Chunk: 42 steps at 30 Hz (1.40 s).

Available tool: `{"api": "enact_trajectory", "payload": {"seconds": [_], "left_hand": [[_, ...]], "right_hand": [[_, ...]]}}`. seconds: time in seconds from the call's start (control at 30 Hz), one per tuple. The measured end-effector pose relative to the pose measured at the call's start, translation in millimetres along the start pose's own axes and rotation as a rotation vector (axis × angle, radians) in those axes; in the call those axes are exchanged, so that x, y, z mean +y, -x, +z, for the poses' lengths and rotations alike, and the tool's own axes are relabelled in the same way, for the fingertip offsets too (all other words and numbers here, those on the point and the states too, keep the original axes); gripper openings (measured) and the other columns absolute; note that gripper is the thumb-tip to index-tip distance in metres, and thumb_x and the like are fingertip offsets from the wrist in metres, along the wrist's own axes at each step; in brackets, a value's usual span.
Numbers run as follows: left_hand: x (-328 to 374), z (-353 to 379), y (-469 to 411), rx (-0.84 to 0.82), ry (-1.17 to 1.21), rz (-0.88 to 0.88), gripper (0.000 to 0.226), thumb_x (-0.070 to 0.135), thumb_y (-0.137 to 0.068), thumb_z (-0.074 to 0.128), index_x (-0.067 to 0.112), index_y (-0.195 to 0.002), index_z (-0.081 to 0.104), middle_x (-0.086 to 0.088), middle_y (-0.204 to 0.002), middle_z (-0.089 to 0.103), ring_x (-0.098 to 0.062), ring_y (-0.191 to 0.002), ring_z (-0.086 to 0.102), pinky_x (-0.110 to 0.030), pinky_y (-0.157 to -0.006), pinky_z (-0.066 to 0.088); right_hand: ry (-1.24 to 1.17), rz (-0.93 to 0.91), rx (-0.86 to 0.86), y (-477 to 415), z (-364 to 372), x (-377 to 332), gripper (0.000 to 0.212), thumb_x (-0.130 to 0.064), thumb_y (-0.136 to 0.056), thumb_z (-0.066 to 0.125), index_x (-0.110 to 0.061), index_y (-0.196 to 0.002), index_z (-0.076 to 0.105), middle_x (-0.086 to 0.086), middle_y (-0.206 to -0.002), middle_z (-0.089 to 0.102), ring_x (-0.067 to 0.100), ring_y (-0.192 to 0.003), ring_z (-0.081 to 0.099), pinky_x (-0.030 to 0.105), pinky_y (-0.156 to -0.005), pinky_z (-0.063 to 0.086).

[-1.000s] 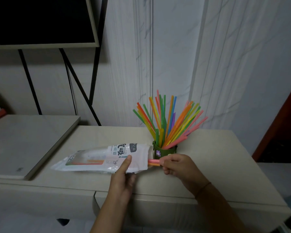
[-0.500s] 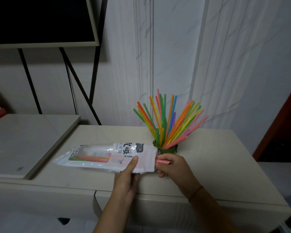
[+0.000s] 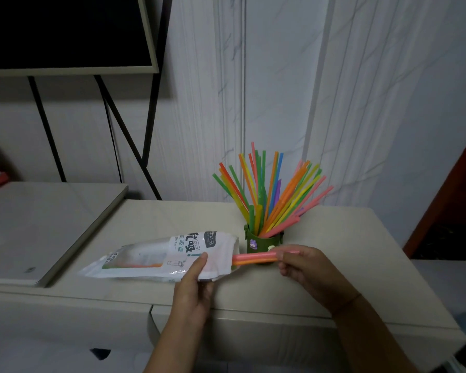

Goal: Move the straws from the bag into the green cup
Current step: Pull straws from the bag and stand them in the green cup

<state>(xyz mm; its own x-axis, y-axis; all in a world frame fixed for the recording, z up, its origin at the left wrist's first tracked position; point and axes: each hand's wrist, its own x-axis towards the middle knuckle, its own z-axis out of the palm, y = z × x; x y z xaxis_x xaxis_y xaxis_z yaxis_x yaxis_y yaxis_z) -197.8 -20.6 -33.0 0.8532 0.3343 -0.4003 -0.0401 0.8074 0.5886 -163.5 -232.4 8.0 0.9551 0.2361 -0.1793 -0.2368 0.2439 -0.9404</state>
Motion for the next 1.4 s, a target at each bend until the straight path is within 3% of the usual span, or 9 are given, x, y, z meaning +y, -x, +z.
{"api": "enact_trajectory", "payload": {"seconds": [0.1, 0.2, 0.47, 0.63, 0.77, 0.97, 1.17, 1.4], "left_hand": [[-6, 5, 2, -0.006, 0.02, -0.006, 0.027, 0.0, -0.084, 0.065, 0.015, -0.107, 0.064, -0.002, -0.098, 0.075, -0.014, -0.08, 0.073, -0.027, -0.053, 0.059], [-13, 10, 6, -0.023, 0.0, 0.003, 0.024, 0.001, -0.083, 0.066, 0.016, -0.102, 0.065, 0.001, -0.087, 0.078, -0.012, -0.075, 0.074, -0.027, -0.053, 0.059], [-3, 5, 6, 0.004, 0.026, 0.011, 0.023, 0.001, -0.083, 0.067, 0.017, -0.1, 0.064, 0.001, -0.082, 0.078, -0.012, -0.071, 0.074, -0.026, -0.05, 0.058], [-3, 6, 7, -0.006, 0.019, 0.015, 0.032, -0.002, -0.083, 0.065, 0.015, -0.109, 0.063, -0.006, -0.107, 0.073, -0.021, -0.099, 0.068, -0.033, -0.067, 0.061], [-12, 14, 10, 0.022, 0.001, 0.002, 0.038, -0.001, -0.082, 0.067, 0.014, -0.117, 0.062, -0.006, -0.109, 0.071, -0.019, -0.096, 0.068, -0.025, -0.055, 0.059], [-15, 17, 12, 0.042, -0.04, -0.019, 0.023, 0.004, -0.08, 0.071, 0.017, -0.098, 0.067, 0.001, -0.085, 0.077, -0.014, -0.081, 0.07, -0.021, -0.047, 0.054], [1, 10, 7, 0.074, 0.028, -0.009, 0.023, 0.003, -0.082, 0.069, 0.018, -0.099, 0.065, -0.002, -0.1, 0.073, -0.016, -0.089, 0.069, -0.023, -0.048, 0.057], [4, 9, 5, 0.089, 0.034, -0.015, 0.022, 0.003, -0.081, 0.07, 0.019, -0.097, 0.065, -0.002, -0.099, 0.072, -0.016, -0.091, 0.068, -0.024, -0.049, 0.058]], "right_hand": [[-0.305, 0.017, 0.018, -2, 12, 8, 0.015, 0.004, -0.089, 0.051, 0.006, -0.089, 0.067, 0.005, -0.063, 0.066, 0.007, -0.054, 0.06, 0.017, -0.053, 0.053], [-0.398, 0.008, 0.007, 1, 32, 21, 0.012, 0.003, -0.087, 0.055, 0.004, -0.087, 0.067, 0.005, -0.066, 0.067, 0.007, -0.057, 0.061, 0.017, -0.056, 0.053], [-0.264, -0.073, 0.115, 1, 30, 15, 0.009, 0.003, -0.086, 0.058, 0.006, -0.085, 0.066, 0.006, -0.061, 0.06, 0.008, -0.052, 0.057, 0.017, -0.051, 0.051], [-0.233, -0.074, 0.137, -1, 23, 5, 0.01, -0.001, -0.087, 0.058, 0.004, -0.087, 0.066, 0.004, -0.057, 0.058, 0.007, -0.051, 0.055, 0.017, -0.051, 0.051], [-0.221, -0.082, 0.096, 0, 40, 12, 0.011, 0.0, -0.088, 0.056, 0.003, -0.089, 0.066, 0.005, -0.058, 0.06, 0.008, -0.05, 0.055, 0.018, -0.051, 0.05], [-0.151, -0.136, 0.108, 0, 52, 20, 0.012, 0.0, -0.089, 0.055, 0.006, -0.093, 0.064, 0.01, -0.062, 0.06, 0.011, -0.052, 0.057, 0.021, -0.053, 0.053], [-0.108, -0.2, 0.21, -7, 24, -7, 0.011, -0.002, -0.088, 0.057, 0.004, -0.088, 0.066, 0.005, -0.052, 0.064, 0.011, -0.048, 0.061, 0.018, -0.052, 0.053], [-0.018, -0.313, 0.309, -19, -10, -38, 0.01, -0.005, -0.087, 0.06, 0.003, -0.089, 0.065, 0.003, -0.054, 0.067, 0.008, -0.049, 0.063, 0.016, -0.051, 0.053]]}}
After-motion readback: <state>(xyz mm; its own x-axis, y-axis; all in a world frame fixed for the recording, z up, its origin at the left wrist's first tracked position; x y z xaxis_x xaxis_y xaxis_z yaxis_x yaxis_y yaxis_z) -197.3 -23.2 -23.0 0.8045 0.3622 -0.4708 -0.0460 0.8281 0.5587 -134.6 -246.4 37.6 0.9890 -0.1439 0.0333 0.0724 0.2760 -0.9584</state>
